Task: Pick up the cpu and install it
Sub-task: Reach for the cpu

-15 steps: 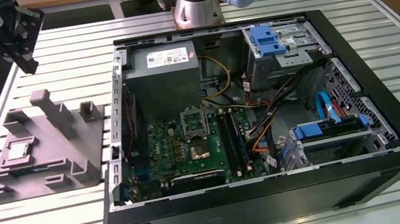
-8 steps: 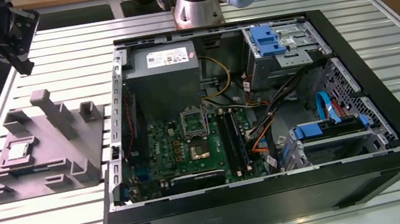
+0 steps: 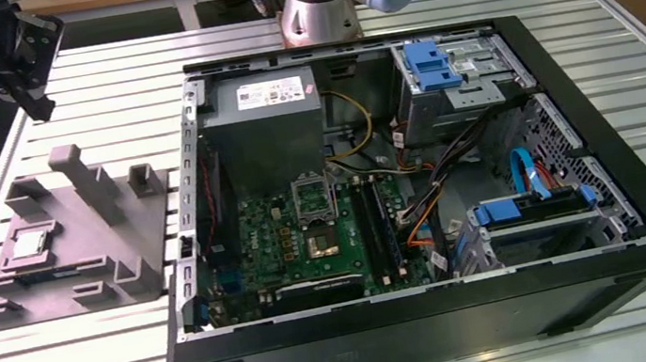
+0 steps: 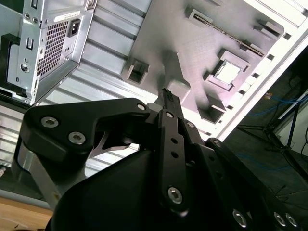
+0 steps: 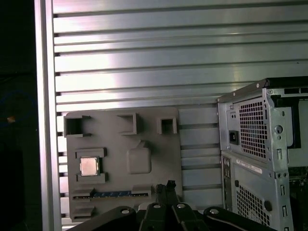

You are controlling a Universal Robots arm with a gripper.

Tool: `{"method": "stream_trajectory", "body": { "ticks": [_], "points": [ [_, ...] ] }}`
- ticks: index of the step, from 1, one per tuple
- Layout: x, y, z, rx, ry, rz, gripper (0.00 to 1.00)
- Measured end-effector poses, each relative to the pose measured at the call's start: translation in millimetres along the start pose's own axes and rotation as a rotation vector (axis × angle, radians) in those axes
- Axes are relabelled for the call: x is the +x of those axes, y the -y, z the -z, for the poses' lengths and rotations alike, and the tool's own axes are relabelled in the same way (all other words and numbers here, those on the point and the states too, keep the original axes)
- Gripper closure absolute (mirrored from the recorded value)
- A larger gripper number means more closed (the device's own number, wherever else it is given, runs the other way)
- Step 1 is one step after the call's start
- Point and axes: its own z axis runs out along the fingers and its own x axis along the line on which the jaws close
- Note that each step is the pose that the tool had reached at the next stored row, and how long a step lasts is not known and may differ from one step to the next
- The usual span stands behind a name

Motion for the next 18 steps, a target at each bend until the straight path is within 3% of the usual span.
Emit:
{"method": "stream_trajectory", "body": {
  "ticks": [4,18],
  "points": [
    [2.3,0.1,0.0,0.0001,0.0,0.0,0.89],
    [28.8,2.2,-0.4,0.0001,-0.0007,0.0,0.89]
  ]
}}
